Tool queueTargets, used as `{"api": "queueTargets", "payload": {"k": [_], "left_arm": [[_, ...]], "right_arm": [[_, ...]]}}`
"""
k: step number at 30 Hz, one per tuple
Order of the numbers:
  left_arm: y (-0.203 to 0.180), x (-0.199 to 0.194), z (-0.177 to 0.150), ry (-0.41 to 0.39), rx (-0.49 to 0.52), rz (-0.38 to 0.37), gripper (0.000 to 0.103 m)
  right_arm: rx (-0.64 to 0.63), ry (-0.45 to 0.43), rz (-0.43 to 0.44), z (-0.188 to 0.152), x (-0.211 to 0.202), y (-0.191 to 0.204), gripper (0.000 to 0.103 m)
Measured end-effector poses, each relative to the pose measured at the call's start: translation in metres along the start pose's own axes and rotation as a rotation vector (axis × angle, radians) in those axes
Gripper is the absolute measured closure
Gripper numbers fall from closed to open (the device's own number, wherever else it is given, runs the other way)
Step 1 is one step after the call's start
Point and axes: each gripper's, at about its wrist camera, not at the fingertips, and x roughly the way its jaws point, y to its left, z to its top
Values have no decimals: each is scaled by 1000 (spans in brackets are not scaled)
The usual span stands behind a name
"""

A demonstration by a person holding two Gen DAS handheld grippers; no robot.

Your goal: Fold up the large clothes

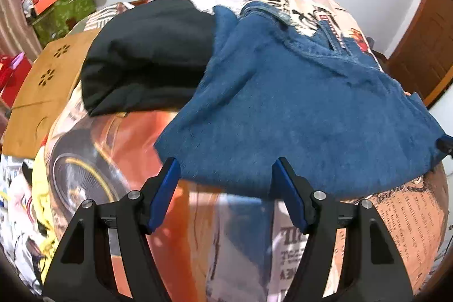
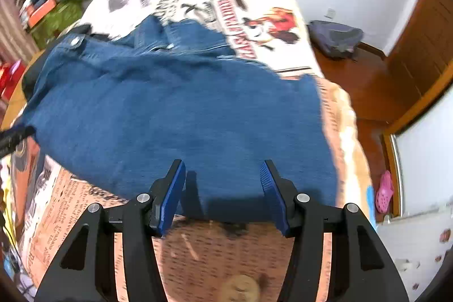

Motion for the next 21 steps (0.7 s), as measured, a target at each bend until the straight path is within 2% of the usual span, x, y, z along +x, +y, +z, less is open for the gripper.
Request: {"api": "queueTargets", "payload": {"k": [3,4,6,10,16,18,21], "left_arm": [[10,5,-5,19,-64,11,31],[12,6,-7,22,-85,8,27],[14,9,-10,34,-120,-15,26],[13,16,-10,59,-176,-120,26],[30,48,-4,138,-379,-411,25],[35,57,-1,137,-430,-439,25],[33,67,9,118,-458,-443,25]], "right_arm": [[53,-15,-26,-6,-7,-19,52],[71,-23,-37,-8,-9,-25,52],[100,-36,-51,-13,-12,-35,52],[144,-31,-57,-22,-12,-49,52],[196,-6,-29,-29,-3,-57,51],[186,-9,-33,-28,-3,-55,51],[184,-10,-35,-26,-5,-53,51]]}}
